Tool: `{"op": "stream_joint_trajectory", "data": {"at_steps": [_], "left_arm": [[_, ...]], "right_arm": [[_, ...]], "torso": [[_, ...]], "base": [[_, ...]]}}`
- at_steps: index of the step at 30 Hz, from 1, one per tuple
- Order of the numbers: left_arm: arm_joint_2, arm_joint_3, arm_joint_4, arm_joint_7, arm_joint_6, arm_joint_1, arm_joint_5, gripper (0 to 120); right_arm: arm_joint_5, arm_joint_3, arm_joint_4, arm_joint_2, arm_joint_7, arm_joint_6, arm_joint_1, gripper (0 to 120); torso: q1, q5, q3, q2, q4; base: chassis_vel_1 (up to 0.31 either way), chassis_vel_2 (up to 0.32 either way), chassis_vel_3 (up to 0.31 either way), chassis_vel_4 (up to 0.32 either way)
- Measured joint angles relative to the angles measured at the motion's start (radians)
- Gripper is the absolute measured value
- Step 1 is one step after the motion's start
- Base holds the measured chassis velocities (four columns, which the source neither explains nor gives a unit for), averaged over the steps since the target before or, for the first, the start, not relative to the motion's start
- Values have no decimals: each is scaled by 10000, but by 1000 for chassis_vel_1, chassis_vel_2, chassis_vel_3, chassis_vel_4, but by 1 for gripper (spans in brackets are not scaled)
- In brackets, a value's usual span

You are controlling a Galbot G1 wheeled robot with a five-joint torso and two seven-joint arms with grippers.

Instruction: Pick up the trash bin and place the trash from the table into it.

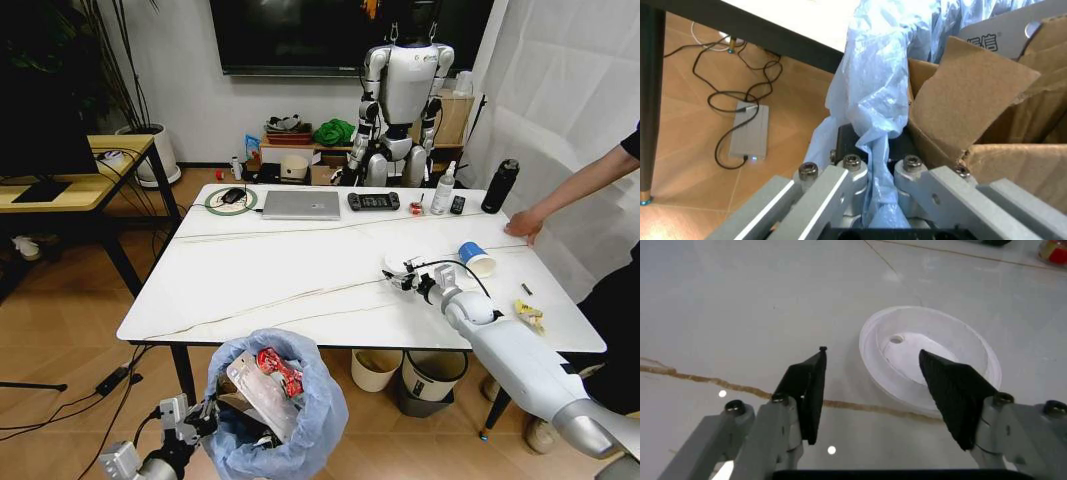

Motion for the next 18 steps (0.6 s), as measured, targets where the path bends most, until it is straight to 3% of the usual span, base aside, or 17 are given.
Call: {"op": "stream_joint_trajectory", "data": {"at_steps": [3,5,7,12,18], "left_arm": [[0,-8,-11,1,-2,3,0,0],[6,-32,-28,5,-8,21,-6,0],[12,-40,-30,7,-9,26,-8,0],[17,-56,-49,12,-16,20,-24,0],[5,-56,-49,19,-24,36,-25,0]], "right_arm": [[-37,-14,-35,11,1,-14,13,47],[-114,-58,-104,20,2,-48,30,34],[-141,-77,-114,8,0,-56,30,32],[-312,-125,-158,-70,-11,-57,29,11],[-360,-119,-152,-146,-40,-38,-11,1]], "torso": [[0,0,0,0,-1],[0,0,0,1,-1],[0,1,0,1,-1],[0,0,-1,1,-1],[0,-1,-1,2,-1]], "base": [[0,0,0,0],[0,0,0,0],[0,0,0,0],[0,0,0,0],[0,0,0,0]]}}
